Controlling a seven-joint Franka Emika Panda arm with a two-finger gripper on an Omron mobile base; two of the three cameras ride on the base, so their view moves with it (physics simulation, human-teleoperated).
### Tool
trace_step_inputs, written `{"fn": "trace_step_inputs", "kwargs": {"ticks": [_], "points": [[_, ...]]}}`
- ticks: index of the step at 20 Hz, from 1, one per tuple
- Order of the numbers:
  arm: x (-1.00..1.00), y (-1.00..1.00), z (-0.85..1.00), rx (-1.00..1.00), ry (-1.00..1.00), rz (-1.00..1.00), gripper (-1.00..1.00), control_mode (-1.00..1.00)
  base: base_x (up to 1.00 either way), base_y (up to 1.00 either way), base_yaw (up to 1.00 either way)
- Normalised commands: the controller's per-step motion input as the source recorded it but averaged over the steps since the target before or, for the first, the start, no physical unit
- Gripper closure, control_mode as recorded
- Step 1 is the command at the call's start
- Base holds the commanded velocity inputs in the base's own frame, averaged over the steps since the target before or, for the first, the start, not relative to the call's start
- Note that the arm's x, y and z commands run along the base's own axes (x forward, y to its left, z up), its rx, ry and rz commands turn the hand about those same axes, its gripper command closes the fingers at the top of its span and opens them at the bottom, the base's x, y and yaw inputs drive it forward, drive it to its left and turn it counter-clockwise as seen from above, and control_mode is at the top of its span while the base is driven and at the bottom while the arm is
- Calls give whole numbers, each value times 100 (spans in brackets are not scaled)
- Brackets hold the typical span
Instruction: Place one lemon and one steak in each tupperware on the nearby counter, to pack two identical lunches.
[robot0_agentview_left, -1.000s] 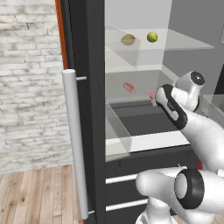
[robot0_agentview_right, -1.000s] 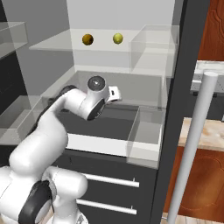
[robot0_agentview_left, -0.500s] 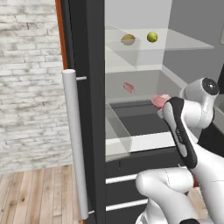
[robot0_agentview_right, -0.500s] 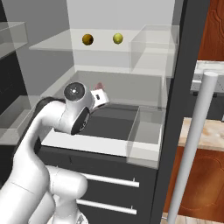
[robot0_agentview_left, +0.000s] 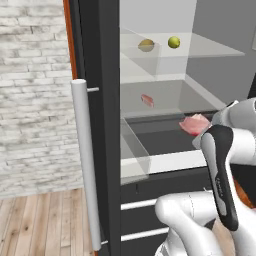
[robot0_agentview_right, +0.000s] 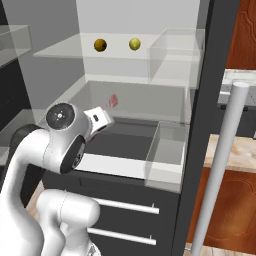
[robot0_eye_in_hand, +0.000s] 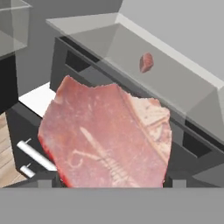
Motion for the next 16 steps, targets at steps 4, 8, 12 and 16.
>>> {"fn": "trace_step_inputs", "kwargs": {"ticks": [4, 8, 12, 16], "points": [[-38, 31, 0, -4, 9, 9, 100, -100, 0, 0, 0], [0, 0, 0, 0, 0, 0, 100, 100, -100, -9, 1], [0, 0, 0, 0, 0, 0, 100, 100, -100, -41, 0], [0, 0, 0, 0, 0, 0, 100, 100, -85, -70, 0]]}}
